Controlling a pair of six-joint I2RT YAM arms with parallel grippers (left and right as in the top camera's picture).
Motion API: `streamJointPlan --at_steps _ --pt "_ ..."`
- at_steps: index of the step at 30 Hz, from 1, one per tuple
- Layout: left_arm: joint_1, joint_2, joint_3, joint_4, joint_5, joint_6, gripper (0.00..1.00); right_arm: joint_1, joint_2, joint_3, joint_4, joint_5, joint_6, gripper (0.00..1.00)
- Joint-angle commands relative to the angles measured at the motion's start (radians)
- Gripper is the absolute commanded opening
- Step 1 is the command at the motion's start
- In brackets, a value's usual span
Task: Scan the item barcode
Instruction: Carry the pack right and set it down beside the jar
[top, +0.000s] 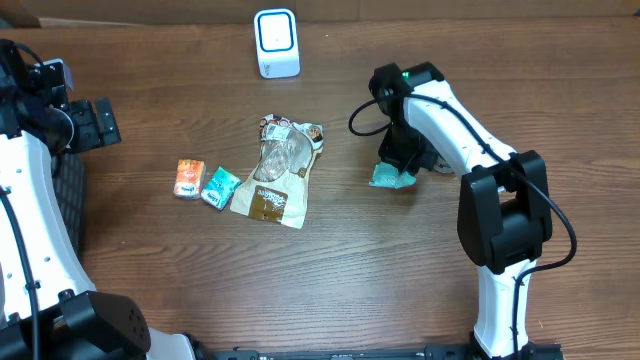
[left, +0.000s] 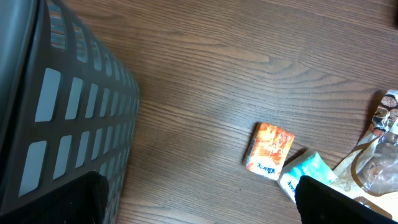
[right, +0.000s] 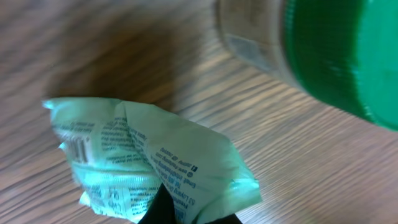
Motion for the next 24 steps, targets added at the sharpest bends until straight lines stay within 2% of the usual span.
streamJointPlan --at_steps 1,7,20,23,24 --pt "0.004 0.001 -0.003 0.003 0.0 0.012 1.0 0.003 -0.019 -0.052 0.007 0.121 0.048 0.04" --pt "0.004 0.001 -0.003 0.003 0.0 0.012 0.99 -0.013 -0.019 -0.056 0.011 0.285 0.067 0.04" --pt "0.004 0.001 -0.003 0.003 0.0 0.012 1.0 -0.14 -0.019 -0.056 0.005 0.295 0.062 0.05" --pt "0.004 0.001 -0.003 0.003 0.0 0.012 1.0 -0.142 -0.019 -0.056 0.002 0.296 0.062 0.25" --pt "0.004 0.001 -0.003 0.003 0.0 0.012 1.0 -0.143 -0.019 -0.056 0.002 0.296 0.061 0.34"
